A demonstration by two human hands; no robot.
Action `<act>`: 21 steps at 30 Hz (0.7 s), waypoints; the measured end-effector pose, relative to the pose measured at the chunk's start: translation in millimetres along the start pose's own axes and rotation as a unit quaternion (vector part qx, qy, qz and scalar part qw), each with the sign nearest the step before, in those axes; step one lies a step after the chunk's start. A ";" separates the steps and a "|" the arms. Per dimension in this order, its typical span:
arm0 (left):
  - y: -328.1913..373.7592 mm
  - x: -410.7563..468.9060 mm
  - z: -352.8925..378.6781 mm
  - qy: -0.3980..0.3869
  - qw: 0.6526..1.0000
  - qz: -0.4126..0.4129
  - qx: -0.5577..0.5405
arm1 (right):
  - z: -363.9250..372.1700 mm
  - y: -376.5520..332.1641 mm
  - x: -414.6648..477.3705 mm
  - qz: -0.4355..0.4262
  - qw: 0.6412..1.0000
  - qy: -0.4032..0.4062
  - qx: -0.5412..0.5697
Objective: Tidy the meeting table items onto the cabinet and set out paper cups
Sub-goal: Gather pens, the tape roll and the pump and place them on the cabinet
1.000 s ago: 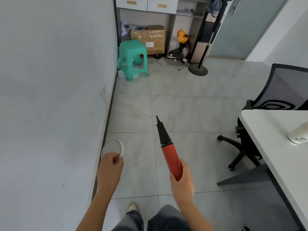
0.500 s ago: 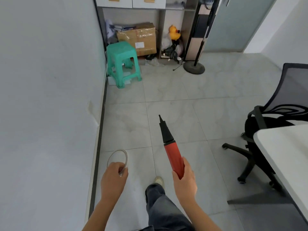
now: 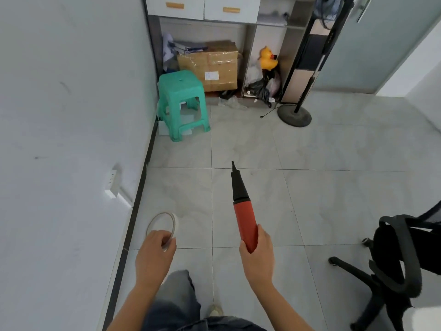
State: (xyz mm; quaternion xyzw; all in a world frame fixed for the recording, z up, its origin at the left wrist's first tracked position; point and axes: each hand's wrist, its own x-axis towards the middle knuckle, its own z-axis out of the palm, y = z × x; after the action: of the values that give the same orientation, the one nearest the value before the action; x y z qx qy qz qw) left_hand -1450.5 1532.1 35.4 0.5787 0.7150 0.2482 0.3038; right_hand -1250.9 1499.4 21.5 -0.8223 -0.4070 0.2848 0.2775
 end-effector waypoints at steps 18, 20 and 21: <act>89.1 380.7 2.8 -0.014 0.999 0.039 -0.031 | 60.6 -182.2 273.8 0.045 0.992 0.086 0.079; 95.5 402.1 12.3 -0.037 0.998 0.043 -0.027 | 63.2 -188.5 292.6 0.052 0.991 0.098 0.074; 99.0 411.6 17.3 -0.048 0.997 0.046 -0.027 | 63.7 -191.5 303.6 0.055 0.990 0.106 0.074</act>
State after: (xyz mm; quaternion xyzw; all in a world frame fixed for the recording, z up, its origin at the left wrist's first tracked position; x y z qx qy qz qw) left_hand -1431.1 1955.3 32.8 0.6135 0.6658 0.2530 0.3412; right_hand -1239.4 1863.5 36.2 -0.8462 -0.3068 0.2403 0.3634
